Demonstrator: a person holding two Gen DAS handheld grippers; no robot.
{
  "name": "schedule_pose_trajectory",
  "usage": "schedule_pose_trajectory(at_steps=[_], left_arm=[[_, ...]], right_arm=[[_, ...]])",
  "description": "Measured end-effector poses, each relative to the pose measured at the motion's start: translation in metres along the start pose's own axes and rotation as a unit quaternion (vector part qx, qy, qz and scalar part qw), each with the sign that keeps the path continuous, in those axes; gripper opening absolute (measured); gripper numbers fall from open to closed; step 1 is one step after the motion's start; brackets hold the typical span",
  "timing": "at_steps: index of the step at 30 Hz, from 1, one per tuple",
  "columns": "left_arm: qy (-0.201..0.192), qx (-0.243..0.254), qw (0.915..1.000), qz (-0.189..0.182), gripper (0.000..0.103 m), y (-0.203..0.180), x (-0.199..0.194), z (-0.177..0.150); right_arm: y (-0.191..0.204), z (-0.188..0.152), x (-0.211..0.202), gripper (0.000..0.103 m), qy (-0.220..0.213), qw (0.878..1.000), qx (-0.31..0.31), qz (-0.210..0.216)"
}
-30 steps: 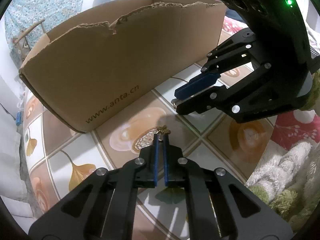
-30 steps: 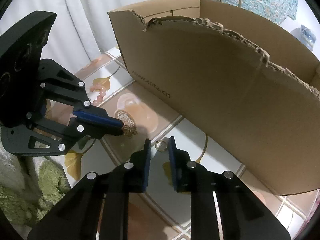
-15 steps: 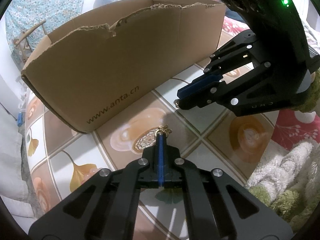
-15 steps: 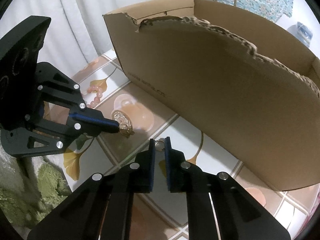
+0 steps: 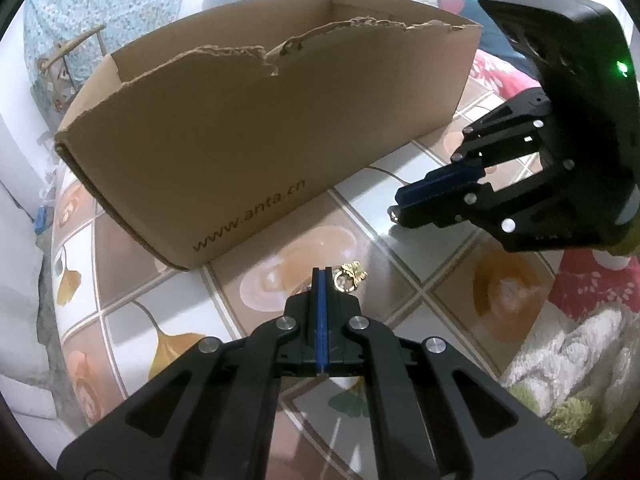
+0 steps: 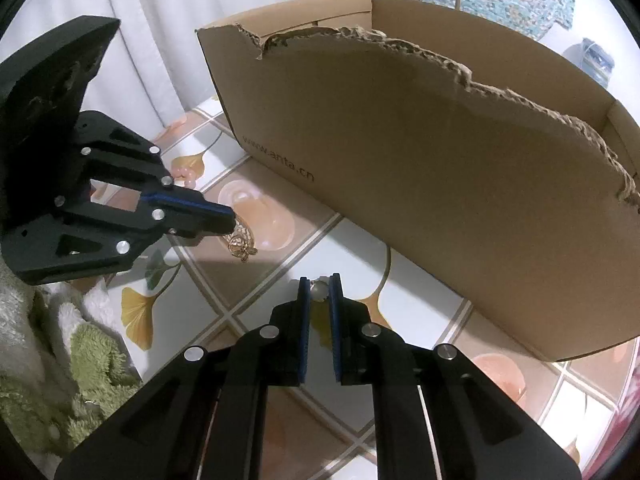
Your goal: Organize jewelry
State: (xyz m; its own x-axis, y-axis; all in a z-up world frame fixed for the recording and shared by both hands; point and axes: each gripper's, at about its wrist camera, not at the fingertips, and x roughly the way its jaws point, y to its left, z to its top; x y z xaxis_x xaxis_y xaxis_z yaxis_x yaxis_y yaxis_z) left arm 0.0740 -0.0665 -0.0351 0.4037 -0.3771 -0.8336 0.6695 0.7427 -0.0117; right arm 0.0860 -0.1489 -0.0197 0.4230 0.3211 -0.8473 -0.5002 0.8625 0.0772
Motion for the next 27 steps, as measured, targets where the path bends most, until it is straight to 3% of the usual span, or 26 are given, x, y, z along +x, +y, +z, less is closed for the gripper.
schedule_pose_trajectory(at_steps=[11, 27], left_arm=[[0.011, -0.005, 0.9998, -0.018, 0.0, 0.004, 0.002, 0.006], [0.047, -0.002, 0.9988, 0.013, 0.001, 0.001, 0.0, 0.009]], right_arm=[[-0.002, -0.001, 0.0, 0.01, -0.005, 1.0, 0.005, 0.005], [-0.004, -0.003, -0.002, 0.01, -0.014, 1.0, 0.01, 0.008]])
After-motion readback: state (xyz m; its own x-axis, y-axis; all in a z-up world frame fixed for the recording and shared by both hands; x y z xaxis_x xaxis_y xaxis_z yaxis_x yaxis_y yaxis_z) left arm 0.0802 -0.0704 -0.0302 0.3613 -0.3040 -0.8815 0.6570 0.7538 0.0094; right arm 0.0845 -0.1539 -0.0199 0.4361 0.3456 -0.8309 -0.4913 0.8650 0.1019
